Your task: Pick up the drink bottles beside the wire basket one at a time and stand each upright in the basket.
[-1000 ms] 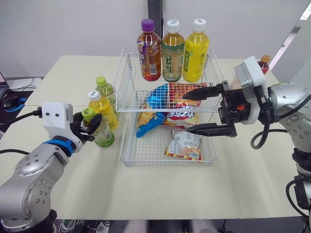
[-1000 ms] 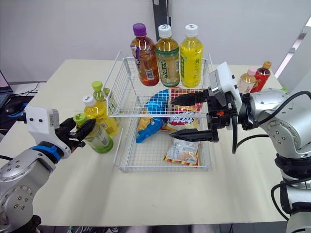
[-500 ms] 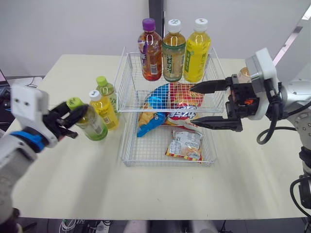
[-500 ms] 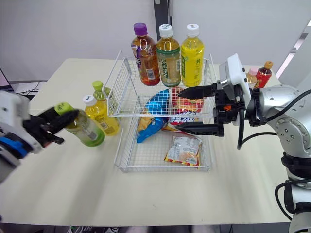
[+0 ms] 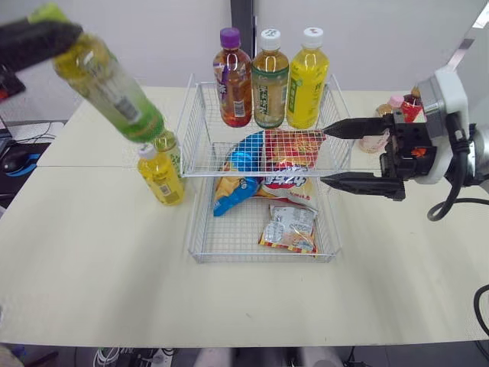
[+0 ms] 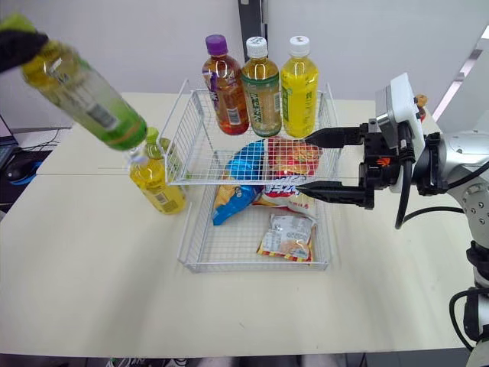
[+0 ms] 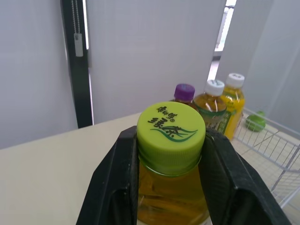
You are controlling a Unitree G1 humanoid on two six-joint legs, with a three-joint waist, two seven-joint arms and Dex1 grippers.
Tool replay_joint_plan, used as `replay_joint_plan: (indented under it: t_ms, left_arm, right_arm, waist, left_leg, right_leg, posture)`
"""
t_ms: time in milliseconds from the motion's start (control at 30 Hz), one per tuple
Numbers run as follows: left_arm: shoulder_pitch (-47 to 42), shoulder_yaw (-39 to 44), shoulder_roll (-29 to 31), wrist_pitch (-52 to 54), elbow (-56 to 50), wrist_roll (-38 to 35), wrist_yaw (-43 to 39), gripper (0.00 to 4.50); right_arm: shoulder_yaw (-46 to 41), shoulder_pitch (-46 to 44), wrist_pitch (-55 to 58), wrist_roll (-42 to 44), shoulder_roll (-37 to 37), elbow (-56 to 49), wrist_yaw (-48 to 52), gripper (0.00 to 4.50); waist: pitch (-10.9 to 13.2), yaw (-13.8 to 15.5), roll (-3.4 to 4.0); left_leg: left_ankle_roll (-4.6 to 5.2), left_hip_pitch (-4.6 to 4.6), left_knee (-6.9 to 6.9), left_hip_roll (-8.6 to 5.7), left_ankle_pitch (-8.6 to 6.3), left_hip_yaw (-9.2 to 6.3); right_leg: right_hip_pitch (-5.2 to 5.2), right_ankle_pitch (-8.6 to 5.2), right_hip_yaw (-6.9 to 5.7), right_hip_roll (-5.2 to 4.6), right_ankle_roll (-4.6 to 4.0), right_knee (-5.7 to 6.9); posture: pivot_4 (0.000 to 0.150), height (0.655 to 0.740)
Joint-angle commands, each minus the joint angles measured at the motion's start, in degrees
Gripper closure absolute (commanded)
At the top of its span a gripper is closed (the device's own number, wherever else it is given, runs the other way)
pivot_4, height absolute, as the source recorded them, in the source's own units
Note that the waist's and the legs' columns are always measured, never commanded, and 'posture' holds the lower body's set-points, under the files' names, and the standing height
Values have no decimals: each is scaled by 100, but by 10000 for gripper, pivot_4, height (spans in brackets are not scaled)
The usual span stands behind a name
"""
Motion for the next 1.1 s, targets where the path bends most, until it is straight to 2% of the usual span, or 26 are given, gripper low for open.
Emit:
replay_joint_plan:
  t_ms: [33,133,267,400,567,767,1100]
  left_arm:
    - [-1265,-670,-154,-315,520,324,-567,31263]
    - [-2092,-1537,-561,-346,830,817,-1268,31263]
    - [-2712,-2482,-1187,-488,1028,1461,-2103,31263]
    - [-3197,-3011,-2084,-782,1502,2100,-2365,31263]
    - [-3345,-3243,-2905,-1241,1806,2707,-2512,31263]
    - [-3330,-3392,-3881,-1930,2085,3435,-2313,31263]
    - [-3493,-3435,-4555,-2463,3009,4193,-2552,31263]
  right_arm:
    - [-254,30,37,86,-113,-245,-171,0]
    - [-329,119,96,125,-148,-352,-355,0]
    - [-450,255,191,148,-200,-478,-591,0]
    - [-632,429,304,157,-297,-584,-836,0]
    - [-820,630,326,112,-371,-637,-1095,0]
    - [-1028,877,292,60,-478,-649,-1264,0]
    - [-1237,1113,367,249,-491,-862,-1477,0]
  waist:
    - [0,2,0]
    - [0,2,0]
    - [2,8,4]
    - [4,4,4]
    - [6,-67,8]
    - [10,-47,14]
    - [15,-65,23]
  left_leg:
    - [0,-2,2,0,0,-1]
    - [-1,-5,4,-2,0,-1]
    - [-1,-8,6,-4,1,3]
    - [-1,-14,12,-3,1,-2]
    - [-1,-19,16,-2,1,6]
    - [0,-21,21,-3,1,5]
    - [1,-22,22,-6,1,8]
  right_leg:
    - [0,0,-2,0,0,1]
    - [-1,1,-2,0,2,0]
    - [0,1,2,-1,4,-1]
    - [-3,1,-2,0,5,0]
    - [-10,1,6,-2,5,-1]
    - [-8,1,3,-4,6,-1]
    - [-9,1,3,-4,7,1]
  posture:
    - [1500,7400]
    - [1500,7400]
    - [1500,7400]
    - [1500,7400]
    - [1500,7400]
    - [1500,7400]
    - [1500,7400]
